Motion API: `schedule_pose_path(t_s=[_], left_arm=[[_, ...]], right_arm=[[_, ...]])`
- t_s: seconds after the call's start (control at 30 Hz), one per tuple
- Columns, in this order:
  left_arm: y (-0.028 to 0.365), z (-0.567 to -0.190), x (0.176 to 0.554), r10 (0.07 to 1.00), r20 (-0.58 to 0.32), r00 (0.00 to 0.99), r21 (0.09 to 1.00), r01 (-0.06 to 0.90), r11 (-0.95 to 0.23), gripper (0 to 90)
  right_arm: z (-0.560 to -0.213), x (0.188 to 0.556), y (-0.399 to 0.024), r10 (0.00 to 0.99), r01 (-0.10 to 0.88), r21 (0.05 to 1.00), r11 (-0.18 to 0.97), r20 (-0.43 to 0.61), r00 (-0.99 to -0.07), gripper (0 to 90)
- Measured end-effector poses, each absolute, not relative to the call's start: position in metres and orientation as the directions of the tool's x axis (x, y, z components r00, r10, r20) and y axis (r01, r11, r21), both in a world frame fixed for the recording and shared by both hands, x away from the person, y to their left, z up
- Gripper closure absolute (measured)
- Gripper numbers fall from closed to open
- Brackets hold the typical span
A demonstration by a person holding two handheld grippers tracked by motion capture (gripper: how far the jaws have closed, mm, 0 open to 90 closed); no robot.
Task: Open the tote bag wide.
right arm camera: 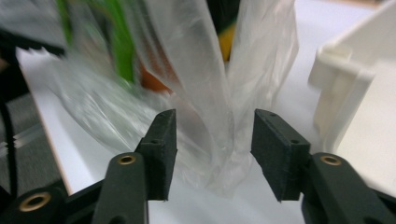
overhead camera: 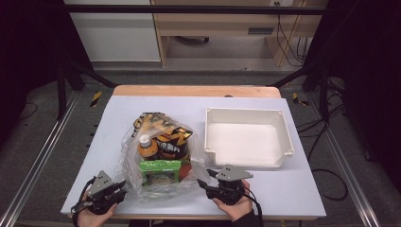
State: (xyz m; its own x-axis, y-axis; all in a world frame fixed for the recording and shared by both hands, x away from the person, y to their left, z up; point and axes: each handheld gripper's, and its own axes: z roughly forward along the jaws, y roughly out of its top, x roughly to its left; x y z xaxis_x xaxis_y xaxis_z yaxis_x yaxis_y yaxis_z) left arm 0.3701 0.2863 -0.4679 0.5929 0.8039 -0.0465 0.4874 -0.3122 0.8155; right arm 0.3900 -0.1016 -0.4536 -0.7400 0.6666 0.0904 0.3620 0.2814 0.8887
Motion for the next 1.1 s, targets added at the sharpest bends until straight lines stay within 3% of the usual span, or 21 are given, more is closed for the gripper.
schedule_pose_path(t_s=[0.27,0.33,0.37,0.43,0.47,0.5,0.53,0.57,0.73,1.1], left_arm=[[0.286,-0.469,0.371,0.805,-0.048,0.591,0.811,0.493,-0.314,78.7],[0.286,-0.469,0.37,0.805,-0.047,0.591,0.813,0.491,-0.312,78.3],[0.286,-0.468,0.37,0.805,-0.048,0.592,0.815,0.489,-0.311,78.3],[0.287,-0.468,0.37,0.804,-0.049,0.593,0.819,0.484,-0.308,76.7],[0.289,-0.466,0.369,0.802,-0.051,0.595,0.827,0.475,-0.3,73.8],[0.289,-0.466,0.369,0.802,-0.051,0.595,0.827,0.475,-0.3,71.2],[0.29,-0.464,0.368,0.805,-0.057,0.59,0.837,0.468,-0.284,66.0],[0.291,-0.462,0.367,0.807,-0.062,0.587,0.846,0.46,-0.269,66.0],[0.298,-0.445,0.36,0.814,-0.074,0.577,0.901,0.389,-0.194,40.3],[0.295,-0.39,0.349,0.817,-0.041,0.576,0.957,0.257,-0.133,29.0]], right_arm=[[-0.403,0.376,-0.1,0.645,0.242,0.952,0.19,0.065,-0.761,37.4],[-0.392,0.379,-0.096,0.649,0.214,0.961,0.174,0.051,-0.759,37.8],[-0.389,0.38,-0.094,0.654,0.207,0.963,0.172,0.045,-0.755,40.4],[-0.383,0.389,-0.089,0.659,0.208,0.964,0.167,0.048,-0.75,62.3],[-0.384,0.395,-0.086,0.655,0.228,0.958,0.177,0.059,-0.754,78.9],[-0.384,0.395,-0.086,0.655,0.228,0.958,0.177,0.059,-0.754,78.9],[-0.389,0.401,-0.085,0.666,0.25,0.949,0.191,0.061,-0.743,87.4],[-0.389,0.401,-0.085,0.666,0.25,0.949,0.191,0.061,-0.743,87.4],[-0.397,0.407,-0.088,0.678,0.285,0.938,0.197,0.08,-0.731,89.9],[-0.398,0.405,-0.087,0.675,0.294,0.93,0.218,0.074,-0.734,89.8]])
